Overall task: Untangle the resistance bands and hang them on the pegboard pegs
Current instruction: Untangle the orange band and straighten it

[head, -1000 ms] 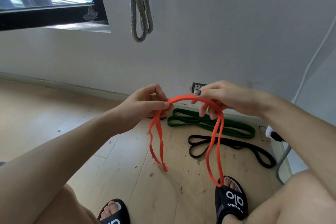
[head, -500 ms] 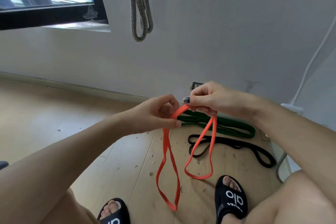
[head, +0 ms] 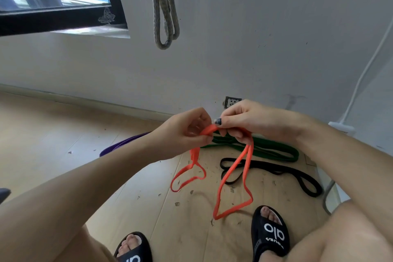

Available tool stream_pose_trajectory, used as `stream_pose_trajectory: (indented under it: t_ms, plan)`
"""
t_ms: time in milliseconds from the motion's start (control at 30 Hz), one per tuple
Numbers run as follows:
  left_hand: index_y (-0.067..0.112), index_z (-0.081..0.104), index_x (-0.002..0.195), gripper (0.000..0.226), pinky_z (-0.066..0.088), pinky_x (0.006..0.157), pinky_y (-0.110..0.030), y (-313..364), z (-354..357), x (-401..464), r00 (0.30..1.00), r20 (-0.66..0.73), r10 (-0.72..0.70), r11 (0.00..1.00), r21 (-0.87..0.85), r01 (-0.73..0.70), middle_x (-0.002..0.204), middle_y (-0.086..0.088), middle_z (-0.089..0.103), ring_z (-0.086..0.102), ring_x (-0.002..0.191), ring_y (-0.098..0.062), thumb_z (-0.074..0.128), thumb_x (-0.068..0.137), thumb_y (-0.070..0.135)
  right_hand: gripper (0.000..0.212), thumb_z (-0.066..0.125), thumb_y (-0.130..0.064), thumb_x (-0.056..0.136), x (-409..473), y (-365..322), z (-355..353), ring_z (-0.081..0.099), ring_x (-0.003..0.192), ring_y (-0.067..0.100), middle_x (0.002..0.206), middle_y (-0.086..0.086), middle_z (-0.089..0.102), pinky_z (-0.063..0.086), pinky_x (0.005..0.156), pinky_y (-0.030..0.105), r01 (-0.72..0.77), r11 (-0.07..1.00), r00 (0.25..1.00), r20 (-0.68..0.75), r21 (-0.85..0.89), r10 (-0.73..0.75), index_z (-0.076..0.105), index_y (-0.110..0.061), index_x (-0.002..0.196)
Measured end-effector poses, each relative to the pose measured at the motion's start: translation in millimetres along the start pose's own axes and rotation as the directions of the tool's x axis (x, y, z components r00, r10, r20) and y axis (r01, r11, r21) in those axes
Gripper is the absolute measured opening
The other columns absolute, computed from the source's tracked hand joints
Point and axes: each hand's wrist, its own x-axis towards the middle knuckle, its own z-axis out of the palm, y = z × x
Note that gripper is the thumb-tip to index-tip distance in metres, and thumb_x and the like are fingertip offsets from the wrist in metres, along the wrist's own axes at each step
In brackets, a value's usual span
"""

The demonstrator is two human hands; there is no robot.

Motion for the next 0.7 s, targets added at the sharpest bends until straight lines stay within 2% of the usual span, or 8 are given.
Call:
stream_pose_trajectory:
  t_ms: [100, 167, 267, 400, 467, 533, 633, 700]
  plan:
    - [0.035, 0.055, 0.093, 0.024, 0.062, 0.082, -0.039, -12.3, -4.2, 0.5, 1.0, 0.022, -0.003, 0.967, 0.253, -0.002, 0.093, 0.008, 0.07, 0.07, 0.085, -0.015, 0.069, 0.094, 0.016, 0.039, 0.057, -0.025, 0.105, -1.9, 2.0, -3.7, 0.042, 0.048, 0.016, 0.056, 0.002, 0.046, 0.035, 0.053, 0.031, 0.001, 1.0, 1.0, -0.024, -0.01, -0.001, 0.064, 0.006, 0.083]
    - [0.041, 0.049, 0.087, 0.028, 0.061, 0.077, -0.042, -17.8, -6.7, 1.4, 1.0, 0.023, -0.016, 0.922, 0.386, 0.006, 0.087, 0.011, 0.066, 0.067, 0.079, -0.015, 0.068, 0.092, 0.021, 0.039, 0.058, -0.026, 0.104, -2.1, 2.2, -4.4, 0.04, 0.048, 0.015, 0.055, 0.0, 0.045, 0.032, 0.053, 0.033, -0.001, 1.0, 0.999, -0.033, -0.02, 0.001, 0.064, 0.007, 0.084]
    - [0.037, 0.051, 0.084, 0.023, 0.059, 0.072, -0.04, -21.6, -8.9, 5.6, 0.999, 0.017, -0.05, 0.898, 0.438, 0.038, 0.081, 0.008, 0.064, 0.065, 0.075, -0.018, 0.069, 0.091, 0.023, 0.038, 0.057, -0.024, 0.104, -1.3, 1.3, -4.6, 0.032, 0.048, 0.015, 0.054, 0.0, 0.042, 0.027, 0.047, 0.028, -0.009, 1.0, 0.999, -0.038, 0.0, 0.009, 0.063, 0.008, 0.084]
    - [0.021, 0.064, 0.089, 0.005, 0.06, 0.078, -0.044, -27.4, -7.6, 6.6, 0.985, 0.092, -0.145, 0.868, 0.491, 0.082, 0.082, 0.001, 0.069, 0.067, 0.075, -0.019, 0.065, 0.092, 0.025, 0.033, 0.056, -0.022, 0.104, -0.7, 0.2, -4.8, 0.025, 0.048, 0.015, 0.053, -0.001, 0.036, 0.02, 0.045, 0.027, -0.003, 0.999, 0.998, -0.064, 0.042, 0.006, 0.064, 0.001, 0.081]
    - [0.017, 0.069, 0.087, 0.012, 0.06, 0.078, -0.041, -28.7, -7.7, 5.5, 0.965, 0.128, -0.228, 0.867, 0.478, 0.141, 0.081, 0.0, 0.07, 0.064, 0.071, -0.016, 0.063, 0.094, 0.024, 0.032, 0.056, -0.021, 0.104, -1.2, 0.2, -6.5, 0.023, 0.049, 0.015, 0.055, 0.001, 0.034, 0.018, 0.046, 0.028, -0.001, 0.998, 0.996, -0.086, 0.058, 0.006, 0.063, 0.0, 0.08]
    - [0.019, 0.073, 0.089, 0.013, 0.059, 0.083, -0.042, -31.0, -10.0, 4.2, 0.944, 0.166, -0.287, 0.888, 0.415, 0.197, 0.085, 0.004, 0.074, 0.068, 0.079, -0.015, 0.062, 0.094, 0.024, 0.032, 0.056, -0.021, 0.103, -2.1, 0.8, -7.6, 0.022, 0.049, 0.015, 0.055, 0.002, 0.033, 0.018, 0.046, 0.028, -0.008, 0.998, 0.995, -0.095, 0.065, 0.014, 0.063, 0.0, 0.08]
    - [0.025, 0.069, 0.095, 0.009, 0.058, 0.09, -0.048, -36.9, -13.9, 1.2, 0.932, 0.217, -0.291, 0.924, 0.315, 0.215, 0.094, 0.011, 0.075, 0.072, 0.095, -0.013, 0.066, 0.09, 0.031, 0.031, 0.055, -0.021, 0.103, -2.4, 0.2, -7.2, 0.022, 0.047, 0.014, 0.055, 0.001, 0.033, 0.017, 0.044, 0.026, -0.005, 0.996, 0.996, -0.083, 0.09, 0.012, 0.064, 0.001, 0.083]
    - [0.028, 0.067, 0.108, 0.016, 0.057, 0.097, -0.044, -37.2, -14.6, -1.9, 0.93, 0.25, -0.268, 0.952, 0.217, 0.216, 0.106, 0.011, 0.074, 0.071, 0.103, -0.008, 0.07, 0.093, 0.024, 0.032, 0.056, -0.021, 0.103, -1.7, -1.3, -5.4, 0.021, 0.047, 0.014, 0.055, 0.001, 0.032, 0.017, 0.042, 0.025, 0.001, 0.995, 0.998, -0.061, 0.095, 0.005, 0.064, 0.001, 0.083]
